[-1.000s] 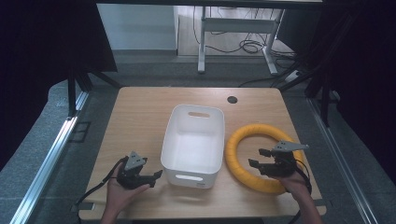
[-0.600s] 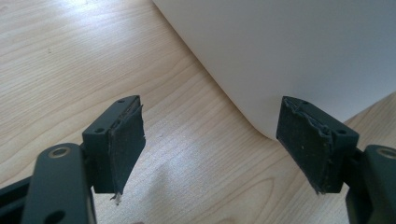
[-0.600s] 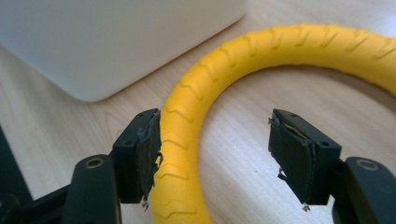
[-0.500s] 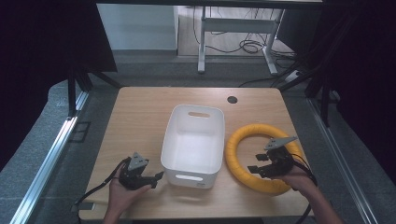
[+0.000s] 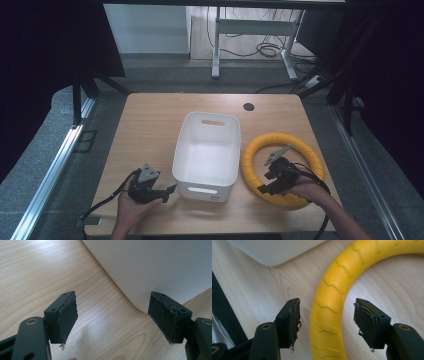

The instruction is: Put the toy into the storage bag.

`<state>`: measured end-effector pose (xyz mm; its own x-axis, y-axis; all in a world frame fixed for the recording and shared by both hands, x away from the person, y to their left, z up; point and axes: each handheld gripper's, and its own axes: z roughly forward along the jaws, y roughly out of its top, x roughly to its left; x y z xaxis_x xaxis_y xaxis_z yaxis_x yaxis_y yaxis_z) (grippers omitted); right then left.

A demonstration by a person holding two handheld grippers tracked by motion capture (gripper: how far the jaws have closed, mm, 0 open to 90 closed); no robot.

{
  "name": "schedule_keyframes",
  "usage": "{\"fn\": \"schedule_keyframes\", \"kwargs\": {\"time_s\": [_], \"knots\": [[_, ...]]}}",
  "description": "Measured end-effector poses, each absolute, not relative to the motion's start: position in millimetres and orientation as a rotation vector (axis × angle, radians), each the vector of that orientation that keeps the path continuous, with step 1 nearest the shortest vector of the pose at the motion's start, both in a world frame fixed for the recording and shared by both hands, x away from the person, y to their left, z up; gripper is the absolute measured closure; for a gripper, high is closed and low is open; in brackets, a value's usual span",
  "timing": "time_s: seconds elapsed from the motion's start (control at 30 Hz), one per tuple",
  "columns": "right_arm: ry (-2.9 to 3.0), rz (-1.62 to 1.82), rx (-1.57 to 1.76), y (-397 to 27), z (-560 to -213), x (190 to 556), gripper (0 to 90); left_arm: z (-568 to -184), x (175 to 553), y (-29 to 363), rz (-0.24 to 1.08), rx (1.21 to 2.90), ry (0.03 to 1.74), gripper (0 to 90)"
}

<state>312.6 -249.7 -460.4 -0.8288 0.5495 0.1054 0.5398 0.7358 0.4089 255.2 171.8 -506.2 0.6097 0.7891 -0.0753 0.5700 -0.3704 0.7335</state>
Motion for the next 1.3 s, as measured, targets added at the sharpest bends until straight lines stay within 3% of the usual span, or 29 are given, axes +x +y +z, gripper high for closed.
{"fn": "schedule_keyframes", "kwargs": {"time_s": [0.4,0.73,1.13,1.3], "knots": [[2.967,0.453,0.877,-232.4,-484.6,313.8,37.6,-506.5,255.3,171.4,0.358,2.095,1.066,22.6],[2.971,0.318,0.847,-226.9,-498.1,316.7,42.8,-506.4,255.1,171.3,0.358,2.093,1.066,22.3],[2.999,0.283,0.897,-223.8,-499.2,320.3,49.4,-505.7,254.9,171.8,0.353,2.092,1.064,21.8],[3.004,0.478,0.982,-238.2,-494.1,324.0,50.3,-506.8,255.6,171.3,0.353,2.105,1.062,21.5]]}}
